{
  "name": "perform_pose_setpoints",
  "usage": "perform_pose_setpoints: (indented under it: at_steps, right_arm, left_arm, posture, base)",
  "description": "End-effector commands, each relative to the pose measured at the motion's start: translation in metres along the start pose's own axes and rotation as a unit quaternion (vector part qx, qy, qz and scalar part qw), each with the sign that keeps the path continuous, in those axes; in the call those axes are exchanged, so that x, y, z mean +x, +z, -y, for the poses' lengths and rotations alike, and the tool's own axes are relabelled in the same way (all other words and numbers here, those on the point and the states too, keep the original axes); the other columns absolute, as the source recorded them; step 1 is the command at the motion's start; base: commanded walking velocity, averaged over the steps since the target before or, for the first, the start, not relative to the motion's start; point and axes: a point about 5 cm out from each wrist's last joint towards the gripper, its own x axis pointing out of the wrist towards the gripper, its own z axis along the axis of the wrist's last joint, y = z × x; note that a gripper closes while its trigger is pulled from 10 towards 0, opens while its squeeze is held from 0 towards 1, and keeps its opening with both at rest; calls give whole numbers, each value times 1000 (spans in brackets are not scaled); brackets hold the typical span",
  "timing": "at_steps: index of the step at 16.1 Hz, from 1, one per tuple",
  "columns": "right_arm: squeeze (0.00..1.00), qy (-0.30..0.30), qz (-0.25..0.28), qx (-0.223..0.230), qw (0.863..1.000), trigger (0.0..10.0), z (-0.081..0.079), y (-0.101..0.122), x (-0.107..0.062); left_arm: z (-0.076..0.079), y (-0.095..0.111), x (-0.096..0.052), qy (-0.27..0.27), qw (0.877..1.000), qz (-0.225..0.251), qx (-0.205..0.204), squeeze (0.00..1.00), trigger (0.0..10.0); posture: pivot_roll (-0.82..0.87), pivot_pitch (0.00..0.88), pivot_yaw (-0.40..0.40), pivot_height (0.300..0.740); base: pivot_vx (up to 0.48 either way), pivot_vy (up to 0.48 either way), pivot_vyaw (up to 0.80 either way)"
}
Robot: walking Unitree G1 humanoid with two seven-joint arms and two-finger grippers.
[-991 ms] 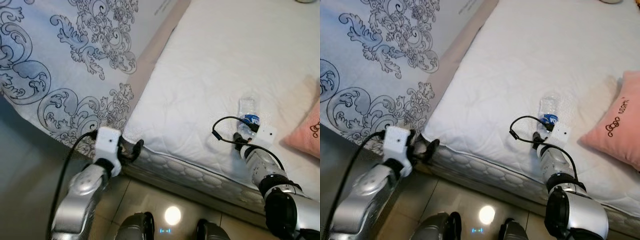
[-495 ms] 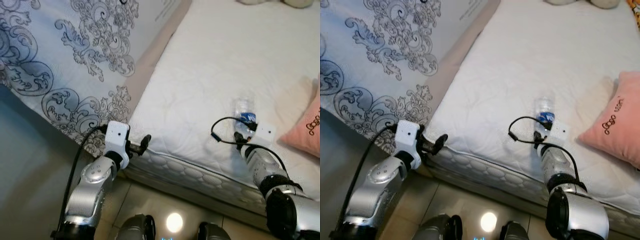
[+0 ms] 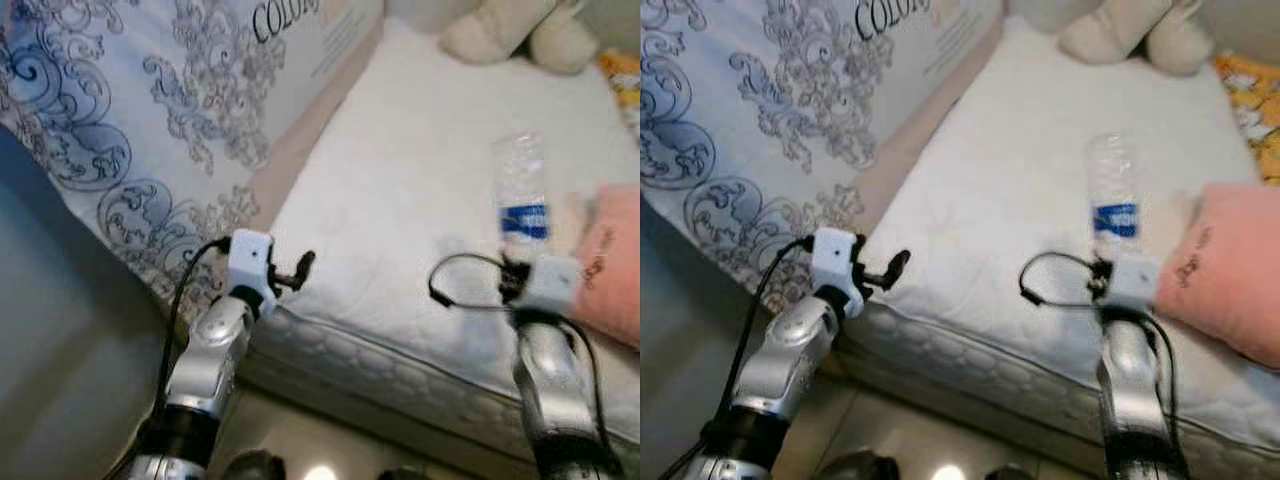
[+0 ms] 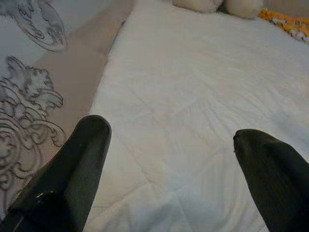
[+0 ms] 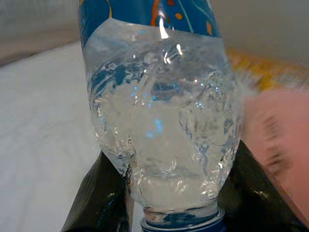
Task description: Clean up the room
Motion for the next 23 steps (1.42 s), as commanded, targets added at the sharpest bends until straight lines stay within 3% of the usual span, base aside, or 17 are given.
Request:
perform_pose_setpoints:
  at_steps: [1, 2, 3, 5, 6, 7, 9, 12, 15, 21, 23]
  right_arm:
    - [0, 5, 44, -9, 999, 0, -3, 14, -4]
    - [0, 9, 41, -3, 999, 0, 0, 10, -20]
    - [0, 35, 24, 1, 999, 0, -2, 0, -49]
    - [0, 61, 5, 3, 998, 0, -7, -5, -69]
    - [0, 60, -12, 11, 998, 0, -10, -7, -70]
    - [0, 37, -23, 17, 999, 10000, -10, -10, -63]
    - [0, 16, -19, 45, 999, 10000, -11, -3, -44]
    - [0, 11, -42, 81, 996, 10000, -9, -6, -46]
    - [0, 20, -64, 109, 992, 10000, -17, -15, -54]
    - [0, 37, -83, 114, 989, 10000, -19, -21, -53]
    - [0, 37, -87, 115, 989, 10000, -18, -23, -54]
  left_arm:
    - [-3, 4, 2, 4, 1000, 15, 3, 0, 10000]
    - [-5, 3, -3, 4, 1000, 25, 6, 0, 10000]
    - [-7, 1, -15, -6, 999, 47, 21, 0, 10000]
    - [-10, 0, -21, -1, 998, 63, 17, 0, 10000]
    - [-13, 0, -22, 14, 998, 68, 8, 0, 10000]
    - [-14, 2, -19, 21, 997, 74, 8, 0, 10000]
    - [-14, -1, -13, 41, 996, 62, -51, 0, 10000]
    - [-19, -11, -17, 61, 991, 42, -109, 0, 10000]
    - [-16, -11, -19, 49, 992, 42, -105, 0, 10000]
    - [-11, -10, -23, 15, 994, 46, -94, 0, 10000]
    - [-10, -11, -25, 6, 996, 46, -80, 0, 10000]
  posture:
    - [-20, 0, -46, 740]
    - [-19, 0, -50, 740]
    - [-20, 0, -50, 740]
    - [-27, 0, -47, 740]
    - [-30, 0, -46, 740]
    - [-37, 0, -39, 740]
    - [-56, 0, -11, 740]
    - [-61, 0, -7, 740]
    - [-63, 0, 0, 740]
    - [-58, 0, 6, 740]
    - [-56, 0, 3, 740]
  base:
    - [0, 0, 0]
    - [0, 0, 0]
    - [0, 0, 0]
    - [0, 0, 0]
    - [0, 0, 0]
    - [0, 0, 0]
    - [0, -390, 0]
    - [0, -466, 0]
    - [0, -469, 0]
    - [0, -473, 0]
    - [0, 0, 0]
